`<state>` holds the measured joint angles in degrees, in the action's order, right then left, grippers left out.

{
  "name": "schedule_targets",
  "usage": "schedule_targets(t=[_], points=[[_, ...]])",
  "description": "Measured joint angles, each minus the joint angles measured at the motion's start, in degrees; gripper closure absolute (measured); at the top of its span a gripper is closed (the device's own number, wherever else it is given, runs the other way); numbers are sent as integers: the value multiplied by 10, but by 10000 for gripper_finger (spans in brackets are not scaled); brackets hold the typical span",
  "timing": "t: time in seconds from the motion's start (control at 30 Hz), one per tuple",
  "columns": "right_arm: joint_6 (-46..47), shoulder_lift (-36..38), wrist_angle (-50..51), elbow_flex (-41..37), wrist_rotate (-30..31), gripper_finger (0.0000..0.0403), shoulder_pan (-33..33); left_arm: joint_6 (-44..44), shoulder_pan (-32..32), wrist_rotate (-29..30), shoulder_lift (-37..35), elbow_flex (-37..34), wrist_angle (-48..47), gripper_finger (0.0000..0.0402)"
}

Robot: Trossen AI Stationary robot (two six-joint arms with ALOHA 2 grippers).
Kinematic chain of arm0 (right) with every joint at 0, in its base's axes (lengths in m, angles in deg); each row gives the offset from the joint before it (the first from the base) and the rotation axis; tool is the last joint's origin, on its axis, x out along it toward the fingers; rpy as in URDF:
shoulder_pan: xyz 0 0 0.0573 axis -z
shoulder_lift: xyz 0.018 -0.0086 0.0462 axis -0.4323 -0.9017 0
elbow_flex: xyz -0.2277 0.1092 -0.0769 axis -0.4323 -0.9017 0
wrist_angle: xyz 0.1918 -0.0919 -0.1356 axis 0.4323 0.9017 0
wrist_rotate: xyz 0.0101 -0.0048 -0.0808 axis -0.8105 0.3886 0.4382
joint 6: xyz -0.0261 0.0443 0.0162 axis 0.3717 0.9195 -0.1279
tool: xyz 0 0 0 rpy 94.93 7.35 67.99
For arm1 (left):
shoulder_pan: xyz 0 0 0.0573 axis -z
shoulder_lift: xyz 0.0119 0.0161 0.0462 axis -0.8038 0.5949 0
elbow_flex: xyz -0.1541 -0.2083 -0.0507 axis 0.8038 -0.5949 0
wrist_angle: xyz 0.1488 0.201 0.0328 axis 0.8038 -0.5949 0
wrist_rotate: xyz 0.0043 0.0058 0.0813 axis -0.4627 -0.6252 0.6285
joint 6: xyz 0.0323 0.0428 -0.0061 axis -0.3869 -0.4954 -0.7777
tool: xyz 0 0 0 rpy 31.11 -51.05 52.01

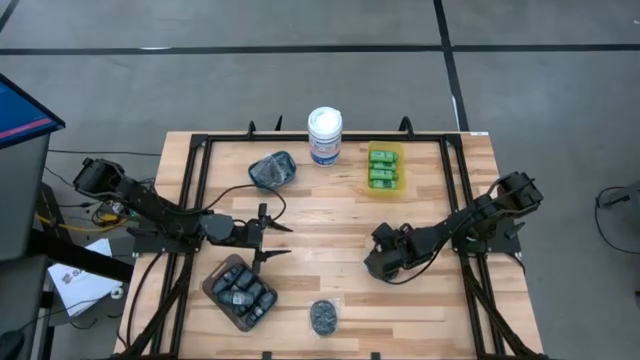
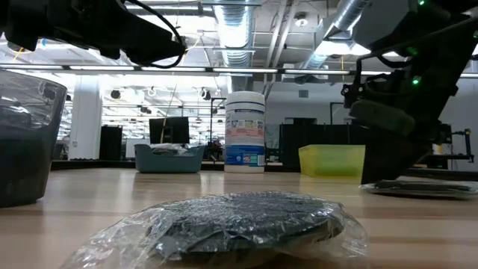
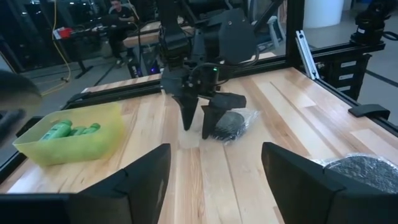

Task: Pick & Place Travel size toiletries
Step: Put the black hairbrush into the blue bin

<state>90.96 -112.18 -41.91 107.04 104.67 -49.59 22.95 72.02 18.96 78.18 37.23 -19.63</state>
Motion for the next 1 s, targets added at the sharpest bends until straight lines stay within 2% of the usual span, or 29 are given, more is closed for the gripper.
schedule_targets(t=[0.1,0.33,0.4,0.57,0.83,1.0], points=[[14,0,4,0,-1,202,-5,0,0,0,0,0,0,156],[10,0,2,1,-10,368,-8,0,0,0,0,0,0,156],[6,2,1,1,-10,393,-7,0,0,0,0,0,0,156],[-18,9,8,7,-2,398,-3,0,0,0,0,0,0,156],[-166,38,5,72,49,402,54,0,0,22,-29,-1,-1,156],[-230,38,26,112,28,396,73,1,0,22,-60,0,-33,156]])
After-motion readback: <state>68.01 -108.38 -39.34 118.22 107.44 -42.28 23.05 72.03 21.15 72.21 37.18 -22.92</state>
